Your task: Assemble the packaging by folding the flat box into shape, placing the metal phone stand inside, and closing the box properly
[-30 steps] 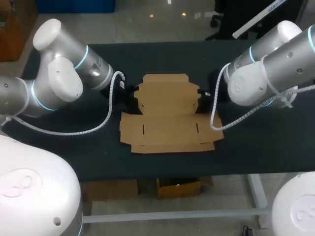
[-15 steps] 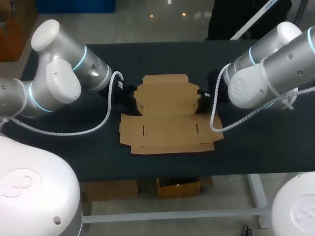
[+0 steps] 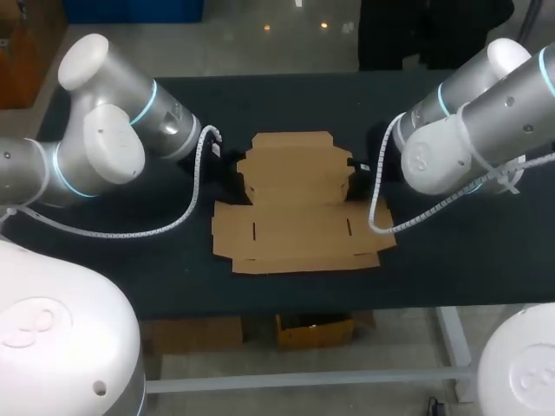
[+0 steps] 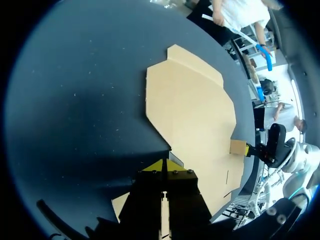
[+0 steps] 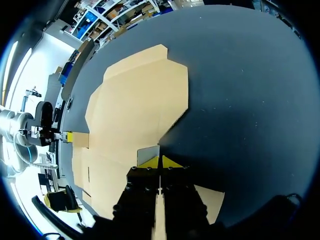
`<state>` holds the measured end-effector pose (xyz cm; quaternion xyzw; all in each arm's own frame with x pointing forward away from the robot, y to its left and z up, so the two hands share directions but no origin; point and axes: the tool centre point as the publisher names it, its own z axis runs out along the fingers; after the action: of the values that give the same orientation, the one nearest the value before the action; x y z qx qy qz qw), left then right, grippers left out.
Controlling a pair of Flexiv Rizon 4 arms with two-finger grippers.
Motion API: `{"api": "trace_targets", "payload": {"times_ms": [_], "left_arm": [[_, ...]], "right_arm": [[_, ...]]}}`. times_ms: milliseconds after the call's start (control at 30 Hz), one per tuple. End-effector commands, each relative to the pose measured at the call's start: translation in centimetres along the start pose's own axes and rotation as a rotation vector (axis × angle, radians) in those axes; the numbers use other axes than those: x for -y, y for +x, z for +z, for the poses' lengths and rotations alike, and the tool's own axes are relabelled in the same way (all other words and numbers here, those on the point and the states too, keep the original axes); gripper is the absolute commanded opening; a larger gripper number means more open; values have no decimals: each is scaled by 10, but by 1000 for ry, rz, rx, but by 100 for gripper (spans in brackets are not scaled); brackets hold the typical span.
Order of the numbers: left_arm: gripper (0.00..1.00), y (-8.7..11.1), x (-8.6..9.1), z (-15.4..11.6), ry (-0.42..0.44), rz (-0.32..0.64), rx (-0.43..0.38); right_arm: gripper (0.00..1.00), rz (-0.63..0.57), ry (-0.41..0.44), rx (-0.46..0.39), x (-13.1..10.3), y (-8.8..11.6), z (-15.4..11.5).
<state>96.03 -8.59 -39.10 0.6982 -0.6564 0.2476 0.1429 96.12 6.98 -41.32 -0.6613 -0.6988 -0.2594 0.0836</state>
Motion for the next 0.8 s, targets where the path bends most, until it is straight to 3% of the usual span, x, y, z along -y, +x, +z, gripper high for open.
{"api": "trace_targets", "payload": {"times_ms": [33, 800], "left_arm": [[0, 3, 0, 0, 1, -9, 15], [0, 12, 8, 10, -16, -40, 31]], "right_arm": [[0, 13, -14, 62, 6, 7, -1], [0, 57, -8, 149, 1, 14, 3]]}}
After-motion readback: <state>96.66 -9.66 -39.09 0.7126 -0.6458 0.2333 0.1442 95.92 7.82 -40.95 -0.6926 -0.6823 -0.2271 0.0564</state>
